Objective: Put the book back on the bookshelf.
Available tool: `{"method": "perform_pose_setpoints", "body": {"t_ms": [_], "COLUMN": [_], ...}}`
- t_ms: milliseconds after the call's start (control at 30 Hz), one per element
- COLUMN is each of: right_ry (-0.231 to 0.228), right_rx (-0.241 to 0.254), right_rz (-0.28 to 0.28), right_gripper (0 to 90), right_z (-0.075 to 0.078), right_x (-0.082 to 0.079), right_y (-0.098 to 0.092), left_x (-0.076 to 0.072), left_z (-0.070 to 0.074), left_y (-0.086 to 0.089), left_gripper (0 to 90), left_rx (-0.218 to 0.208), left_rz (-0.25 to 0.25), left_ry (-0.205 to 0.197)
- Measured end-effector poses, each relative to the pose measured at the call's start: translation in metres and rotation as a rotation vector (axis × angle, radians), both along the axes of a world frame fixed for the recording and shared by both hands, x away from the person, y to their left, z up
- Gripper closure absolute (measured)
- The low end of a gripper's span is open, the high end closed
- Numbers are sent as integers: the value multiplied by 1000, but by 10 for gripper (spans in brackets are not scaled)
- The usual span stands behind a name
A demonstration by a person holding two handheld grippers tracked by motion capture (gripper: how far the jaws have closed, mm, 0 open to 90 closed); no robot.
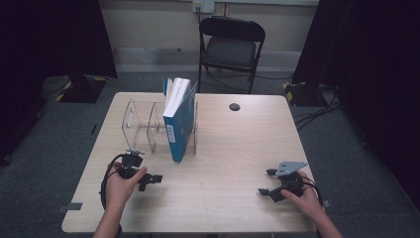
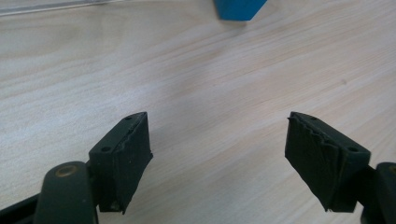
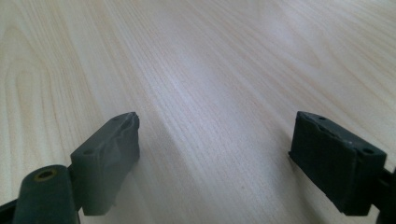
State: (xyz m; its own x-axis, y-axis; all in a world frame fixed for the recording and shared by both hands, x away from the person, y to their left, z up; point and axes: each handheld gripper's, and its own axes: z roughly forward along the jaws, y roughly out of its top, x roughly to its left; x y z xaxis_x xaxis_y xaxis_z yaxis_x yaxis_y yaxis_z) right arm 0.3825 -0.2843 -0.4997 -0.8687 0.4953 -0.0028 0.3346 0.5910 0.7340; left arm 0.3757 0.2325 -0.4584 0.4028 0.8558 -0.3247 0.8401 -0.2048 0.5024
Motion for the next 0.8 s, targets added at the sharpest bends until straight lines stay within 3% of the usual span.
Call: {"method": "perform_pose_setpoints", "body": {"t_ms": [167,433,633,800], "right_ry": [0,0,0,0], "right_rx": [0,0,0,-1], "right_rz": [0,0,0,0], "right_gripper": [148,148,148,148], "right_z": [0,0,0,0], "right_x": [0,0,0,0], "right_y": [0,0,0,0], "left_x": [-3,-9,-13,-20], "left_z": [-6,-15,-19,-23], "left_y": [4,9,11,10], "left_gripper": [222,219,194,157], "left_rx": [1,26,12,45], "left_rz": [0,8,-14,-48], "left_ry": [12,-1,-54,-133]}}
